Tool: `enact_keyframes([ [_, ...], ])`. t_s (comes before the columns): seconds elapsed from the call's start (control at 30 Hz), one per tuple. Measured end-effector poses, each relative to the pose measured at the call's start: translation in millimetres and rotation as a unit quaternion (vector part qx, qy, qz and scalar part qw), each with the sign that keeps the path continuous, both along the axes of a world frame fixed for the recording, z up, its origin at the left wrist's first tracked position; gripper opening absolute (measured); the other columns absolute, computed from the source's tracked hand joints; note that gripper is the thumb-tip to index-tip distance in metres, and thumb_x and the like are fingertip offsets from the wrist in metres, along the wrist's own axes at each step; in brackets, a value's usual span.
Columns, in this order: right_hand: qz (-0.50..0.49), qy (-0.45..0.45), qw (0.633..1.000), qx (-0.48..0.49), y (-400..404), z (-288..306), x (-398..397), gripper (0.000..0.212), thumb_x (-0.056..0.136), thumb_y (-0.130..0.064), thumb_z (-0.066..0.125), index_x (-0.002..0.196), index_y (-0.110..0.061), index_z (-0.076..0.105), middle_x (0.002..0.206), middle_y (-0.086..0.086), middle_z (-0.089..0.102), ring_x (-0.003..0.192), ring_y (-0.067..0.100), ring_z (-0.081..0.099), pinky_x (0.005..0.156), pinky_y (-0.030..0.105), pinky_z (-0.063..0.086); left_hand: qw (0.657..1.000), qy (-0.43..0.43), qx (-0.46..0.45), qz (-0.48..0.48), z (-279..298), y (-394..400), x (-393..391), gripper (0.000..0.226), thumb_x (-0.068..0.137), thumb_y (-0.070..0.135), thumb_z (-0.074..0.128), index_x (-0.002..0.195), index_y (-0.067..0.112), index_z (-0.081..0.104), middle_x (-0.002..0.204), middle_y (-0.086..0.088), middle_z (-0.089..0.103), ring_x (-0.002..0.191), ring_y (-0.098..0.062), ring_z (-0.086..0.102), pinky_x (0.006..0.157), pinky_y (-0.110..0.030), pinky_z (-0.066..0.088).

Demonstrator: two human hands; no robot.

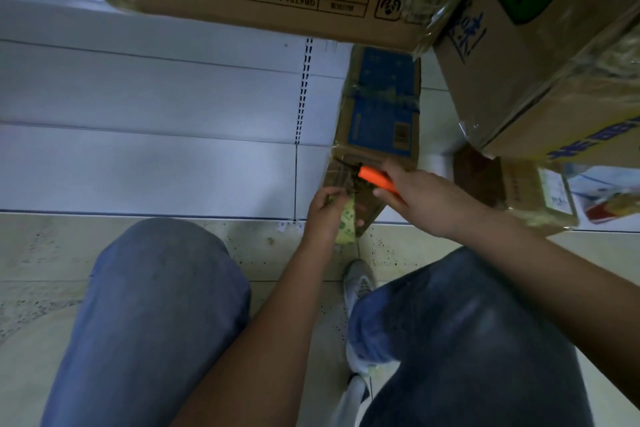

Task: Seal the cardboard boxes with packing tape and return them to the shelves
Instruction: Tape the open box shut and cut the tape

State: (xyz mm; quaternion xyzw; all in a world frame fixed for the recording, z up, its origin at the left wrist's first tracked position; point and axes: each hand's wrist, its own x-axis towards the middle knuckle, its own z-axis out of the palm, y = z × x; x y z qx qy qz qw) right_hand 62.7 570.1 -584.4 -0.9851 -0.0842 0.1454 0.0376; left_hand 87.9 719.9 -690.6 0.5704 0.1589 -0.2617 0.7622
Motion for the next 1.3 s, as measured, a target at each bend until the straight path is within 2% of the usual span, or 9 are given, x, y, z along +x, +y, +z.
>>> enact_keyframes([
  [0.13,0.076,-0.026,0.988,-0.128,2,-11,22,0.038,0.106,-0.043,0.034,0.132,-0.018,0.045,0.100,0.006,0.063,0.070,0.019,0.047,0.052,0.031,0.034,1.000,0.019,-0.007,-0.001,0,-2,-4,0.006,0.100,0.013,0.052,0.104,0.010,0.056,0.078,-0.017,0.073,0.056,-0.025,0.064,0.057,-0.028,0.052],
  [0.37,0.166,-0.015,0.955,-0.246,5,-13,69,0.032,0.108,-0.031,0.034,0.127,-0.011,0.049,0.067,-0.002,0.033,0.052,0.013,0.034,0.045,0.030,0.019,1.000,0.003,0.020,-0.007,10,5,4,0.009,0.104,0.018,0.050,0.105,0.010,0.054,0.043,0.011,0.060,0.035,-0.001,0.055,0.034,-0.013,0.042],
  [0.47,0.184,-0.006,0.953,-0.242,14,-11,81,0.033,0.108,-0.029,0.033,0.130,-0.008,0.048,0.076,0.005,0.050,0.052,0.013,0.030,0.047,0.030,0.021,0.999,0.000,0.037,0.005,11,8,7,0.013,0.105,0.017,0.047,0.110,0.007,0.054,0.044,0.010,0.061,0.036,0.000,0.055,0.035,-0.013,0.042],
  [0.67,0.178,0.009,0.942,-0.285,10,-9,77,0.024,0.105,-0.021,0.041,0.117,-0.009,0.058,0.069,0.000,0.038,0.052,0.014,0.031,0.047,0.029,0.020,0.998,0.014,0.066,-0.017,16,14,14,0.015,0.099,0.010,0.056,0.112,0.005,0.061,0.065,-0.006,0.064,0.039,-0.008,0.059,0.038,-0.016,0.045],
  [0.8,0.191,0.022,0.950,-0.247,8,-5,87,0.026,0.101,-0.024,0.048,0.101,-0.005,0.066,0.090,0.011,0.063,0.069,0.024,0.056,0.056,0.028,0.036,0.998,0.012,0.064,-0.027,13,16,15,0.017,0.099,0.008,0.054,0.113,0.001,0.060,0.056,-0.007,0.063,0.039,-0.014,0.057,0.040,-0.020,0.046],
  [0.97,0.166,0.009,0.956,-0.243,11,-9,91,0.025,0.096,-0.017,0.053,0.072,-0.010,0.054,0.065,0.003,0.041,0.056,0.019,0.043,0.049,0.025,0.027,0.997,0.029,0.070,-0.013,11,17,18,0.021,0.098,0.010,0.058,0.115,-0.002,0.062,0.067,-0.012,0.064,0.041,-0.014,0.059,0.041,-0.020,0.046],
  [1.07,0.141,-0.002,0.964,-0.226,23,-27,82,0.016,0.100,-0.009,0.046,0.108,-0.007,0.060,0.071,0.003,0.040,0.056,0.017,0.037,0.049,0.027,0.026,0.996,0.055,0.061,0.017,5,12,18,0.019,0.100,0.019,0.055,0.114,0.008,0.062,0.080,-0.013,0.068,0.054,-0.017,0.064,0.055,-0.023,0.051],
  [1.13,0.133,-0.005,0.976,-0.171,24,-37,81,0.035,0.103,-0.014,0.044,0.138,-0.010,0.048,0.087,0.008,0.052,0.067,0.019,0.043,0.054,0.029,0.030,0.995,0.076,0.046,0.038,3,11,20,0.014,0.102,0.019,0.052,0.108,0.009,0.060,0.069,-0.010,0.068,0.050,-0.017,0.062,0.054,-0.022,0.050],
  [1.3,0.157,-0.012,0.965,-0.209,3,-11,79,0.030,0.107,-0.026,0.039,0.122,-0.009,0.059,0.103,0.011,0.063,0.074,0.019,0.045,0.049,0.029,0.020,0.994,0.087,0.036,0.056,8,20,28,0.015,0.101,0.010,0.051,0.089,0.006,0.061,0.056,-0.010,0.060,0.041,-0.018,0.054,0.053,-0.023,0.048],
])
